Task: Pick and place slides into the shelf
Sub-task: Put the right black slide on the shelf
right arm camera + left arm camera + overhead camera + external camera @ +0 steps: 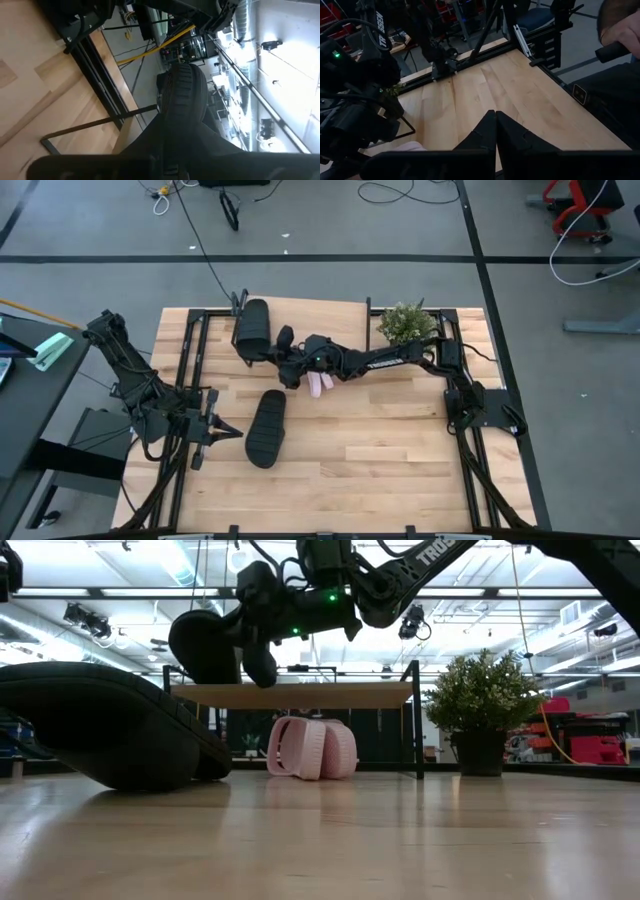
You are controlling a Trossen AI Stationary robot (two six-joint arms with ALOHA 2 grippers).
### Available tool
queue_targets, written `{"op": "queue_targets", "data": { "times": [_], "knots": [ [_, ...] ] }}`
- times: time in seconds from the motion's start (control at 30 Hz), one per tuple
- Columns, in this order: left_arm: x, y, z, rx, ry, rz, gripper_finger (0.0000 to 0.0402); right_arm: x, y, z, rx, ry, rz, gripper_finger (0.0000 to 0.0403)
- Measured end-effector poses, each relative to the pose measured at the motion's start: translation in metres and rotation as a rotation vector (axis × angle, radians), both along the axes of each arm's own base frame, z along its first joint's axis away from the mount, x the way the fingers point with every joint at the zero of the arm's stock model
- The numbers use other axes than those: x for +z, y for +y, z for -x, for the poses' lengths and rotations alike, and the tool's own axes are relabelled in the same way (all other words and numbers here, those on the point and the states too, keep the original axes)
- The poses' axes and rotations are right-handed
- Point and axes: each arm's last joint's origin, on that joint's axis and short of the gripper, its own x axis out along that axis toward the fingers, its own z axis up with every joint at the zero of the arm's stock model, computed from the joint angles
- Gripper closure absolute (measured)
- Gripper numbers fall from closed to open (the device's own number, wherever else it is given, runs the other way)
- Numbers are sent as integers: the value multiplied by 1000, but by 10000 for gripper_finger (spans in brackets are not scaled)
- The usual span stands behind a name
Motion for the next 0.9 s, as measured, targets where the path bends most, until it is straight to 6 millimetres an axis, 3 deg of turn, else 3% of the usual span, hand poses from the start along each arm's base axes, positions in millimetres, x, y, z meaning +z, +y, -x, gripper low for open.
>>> {"op": "queue_targets", "data": {
  "times": [0.2,0.47,0.9],
  "knots": [
    [0,0,0,0,0,0,374,0,-5,1,7,-14,-71,354],
    [0,0,0,0,0,1,392,-3,-9,2,33,4,-168,350],
    [0,0,0,0,1,1,373,-11,-6,2,93,82,-291,295]
  ]
}}
